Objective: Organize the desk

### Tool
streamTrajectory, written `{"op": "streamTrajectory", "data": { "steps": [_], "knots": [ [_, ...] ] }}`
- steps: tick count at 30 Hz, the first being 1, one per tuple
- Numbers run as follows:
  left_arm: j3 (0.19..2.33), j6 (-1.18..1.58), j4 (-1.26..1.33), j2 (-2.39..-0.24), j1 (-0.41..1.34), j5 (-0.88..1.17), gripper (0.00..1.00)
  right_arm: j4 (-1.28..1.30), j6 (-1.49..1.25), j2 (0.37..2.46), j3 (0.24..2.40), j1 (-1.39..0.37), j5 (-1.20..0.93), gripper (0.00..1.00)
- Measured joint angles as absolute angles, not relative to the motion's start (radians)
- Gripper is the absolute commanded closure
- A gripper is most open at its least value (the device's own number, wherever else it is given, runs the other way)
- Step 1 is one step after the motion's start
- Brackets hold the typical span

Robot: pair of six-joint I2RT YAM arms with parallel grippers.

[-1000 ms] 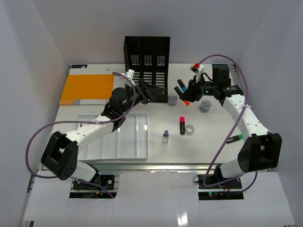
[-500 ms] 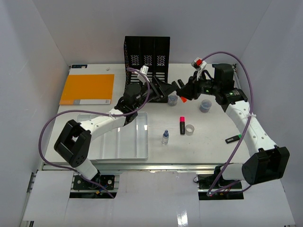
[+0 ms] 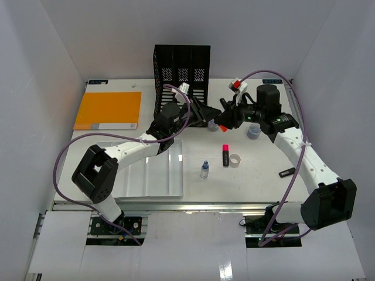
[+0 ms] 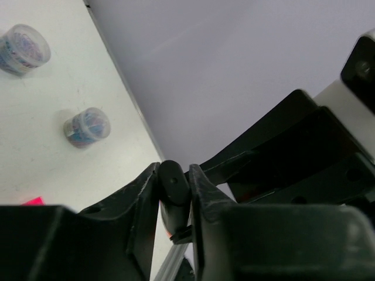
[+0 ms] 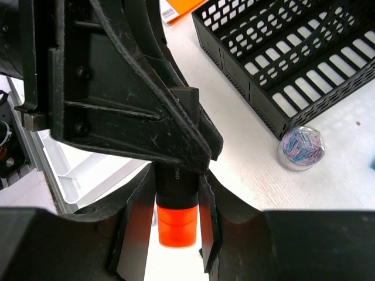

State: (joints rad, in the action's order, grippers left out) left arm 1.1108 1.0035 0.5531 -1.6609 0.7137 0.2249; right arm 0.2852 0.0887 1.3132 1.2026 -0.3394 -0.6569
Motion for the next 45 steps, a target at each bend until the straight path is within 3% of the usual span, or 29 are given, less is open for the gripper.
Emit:
{"op": "streamTrajectory", "data": {
  "steps": [3,7,9,17,23,30,36,45],
  "knots": [
    [1.111,0.994,0.539,-1.662,0.716,0.225,0.81,0.285,0.097,1.313,1.191,-0.341,-0.647,0.59],
    [1.111,0.977,0.524,-1.662,0.717,0.225,0.89,0.282,0.123,1.31,1.179,-0.343,-0.651,0.01],
    [1.106,0.959,0.518,-1.66,0.717,0.224,0.9,0.285,0.16,1.308,1.174,-0.343,-0.668,0.1],
    [0.963,0.85,0.4,-1.534,0.703,0.186,0.91,0.335,0.331,1.274,1.135,-0.342,-0.747,0.1],
    [0.918,0.664,0.054,-1.288,0.594,0.064,0.92,0.374,0.436,1.174,1.027,-0.27,-0.837,0.1],
    [0.925,0.426,-0.356,-1.079,0.39,-0.17,0.93,0.372,0.498,1.116,0.886,-0.046,-0.966,0.1],
    [0.881,0.303,-0.538,-1.09,0.254,-0.312,0.92,0.375,0.546,1.125,0.801,0.089,-1.03,0.1],
    [0.812,0.203,-0.583,-1.248,0.161,-0.364,0.86,0.374,0.586,1.137,0.783,0.174,-1.081,0.1]
  ]
}}
